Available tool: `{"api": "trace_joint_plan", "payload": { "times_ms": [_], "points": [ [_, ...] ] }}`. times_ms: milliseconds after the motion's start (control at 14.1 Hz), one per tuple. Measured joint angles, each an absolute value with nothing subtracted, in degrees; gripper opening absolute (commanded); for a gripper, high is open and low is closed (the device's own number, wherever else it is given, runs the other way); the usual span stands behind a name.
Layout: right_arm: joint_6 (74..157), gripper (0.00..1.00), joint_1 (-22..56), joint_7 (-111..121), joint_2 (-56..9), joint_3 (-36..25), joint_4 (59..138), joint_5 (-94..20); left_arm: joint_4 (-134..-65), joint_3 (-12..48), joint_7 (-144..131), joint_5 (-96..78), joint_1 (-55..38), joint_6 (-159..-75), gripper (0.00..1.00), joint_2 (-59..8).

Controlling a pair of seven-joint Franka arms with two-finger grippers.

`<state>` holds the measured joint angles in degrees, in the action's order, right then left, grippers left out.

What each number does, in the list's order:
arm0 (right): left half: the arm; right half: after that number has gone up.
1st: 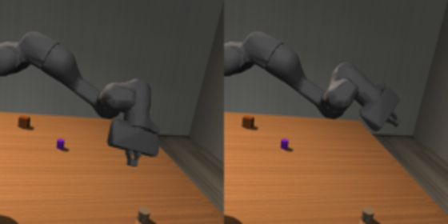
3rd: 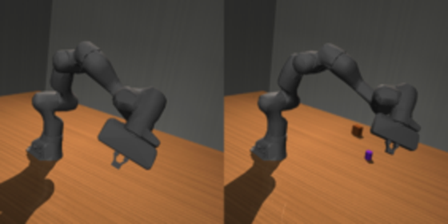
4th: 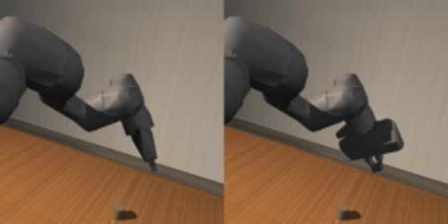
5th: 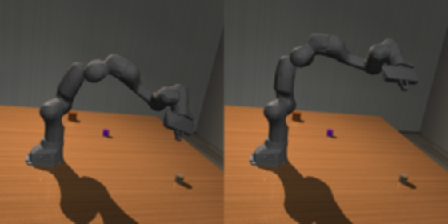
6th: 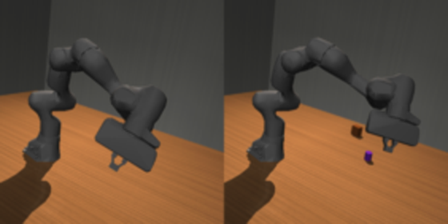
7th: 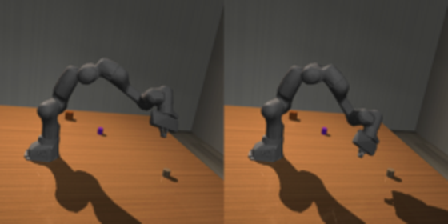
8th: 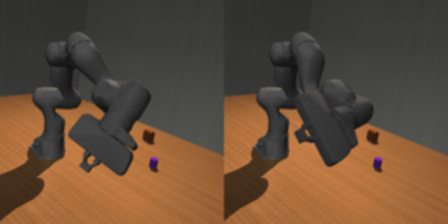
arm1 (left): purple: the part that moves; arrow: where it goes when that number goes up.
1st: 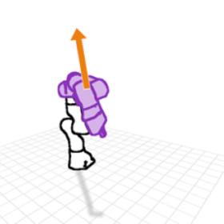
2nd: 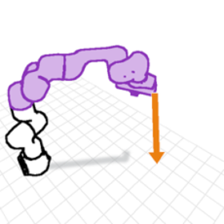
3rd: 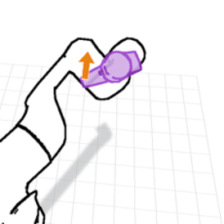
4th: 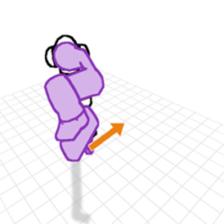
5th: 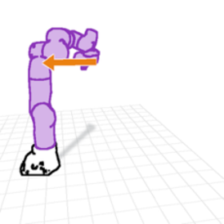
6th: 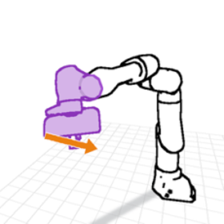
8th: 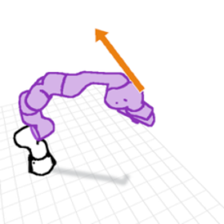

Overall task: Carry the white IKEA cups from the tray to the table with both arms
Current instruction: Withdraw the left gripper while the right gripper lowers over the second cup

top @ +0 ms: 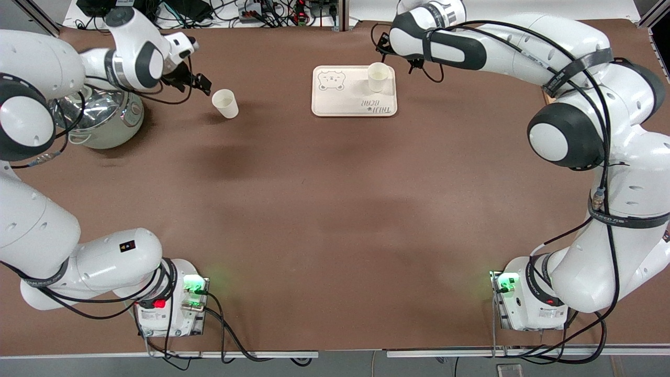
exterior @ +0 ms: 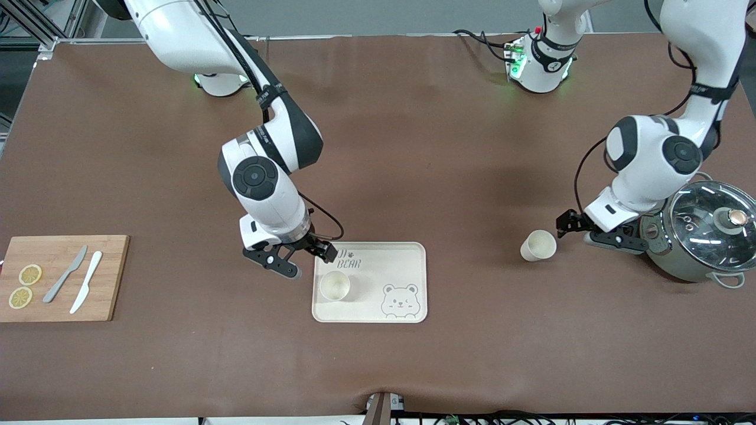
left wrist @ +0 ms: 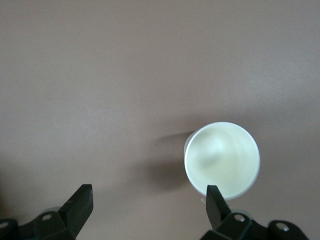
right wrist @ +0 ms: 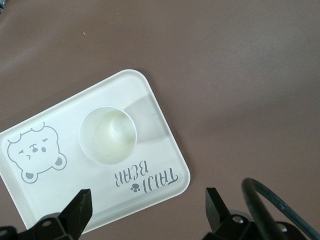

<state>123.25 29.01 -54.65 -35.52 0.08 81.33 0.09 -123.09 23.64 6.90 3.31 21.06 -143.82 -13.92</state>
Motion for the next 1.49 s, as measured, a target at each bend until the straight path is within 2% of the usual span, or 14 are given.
{"api": "trace_joint_plan", "payload": {
  "times_ms": [498, 1067, 1209, 1281, 1494],
  "points": [
    [126.76, 1.00, 28.99, -54.65, -39.99, -0.88, 78.38, 1.20, -104.95, 23.70, 5.22, -1.98, 21.35, -121.48, 1.00, -12.43],
    [131.16, 1.00, 28.99, -54.65, -43.09, -1.42, 78.23, 3.09, -93.32, 23.84, 4.83, -2.04, 21.26, -107.10, 1.00, -11.52],
    [131.45, 1.00, 28.99, -54.65, -43.61, -1.51, 77.94, 3.14, -92.38, 23.19, 4.81, -2.04, 20.61, -105.33, 1.00, -10.26],
    [131.49, 1.00, 28.99, -54.65, -44.04, -1.50, 77.57, 3.17, -92.29, 20.73, 4.81, -2.04, 18.01, -103.92, 1.00, -9.60],
    [131.74, 1.00, 29.04, -54.65, -45.34, -1.38, 76.47, 3.24, -92.27, 4.12, 4.81, -2.12, 1.35, -99.53, 1.00, -7.53]
  ]
}}
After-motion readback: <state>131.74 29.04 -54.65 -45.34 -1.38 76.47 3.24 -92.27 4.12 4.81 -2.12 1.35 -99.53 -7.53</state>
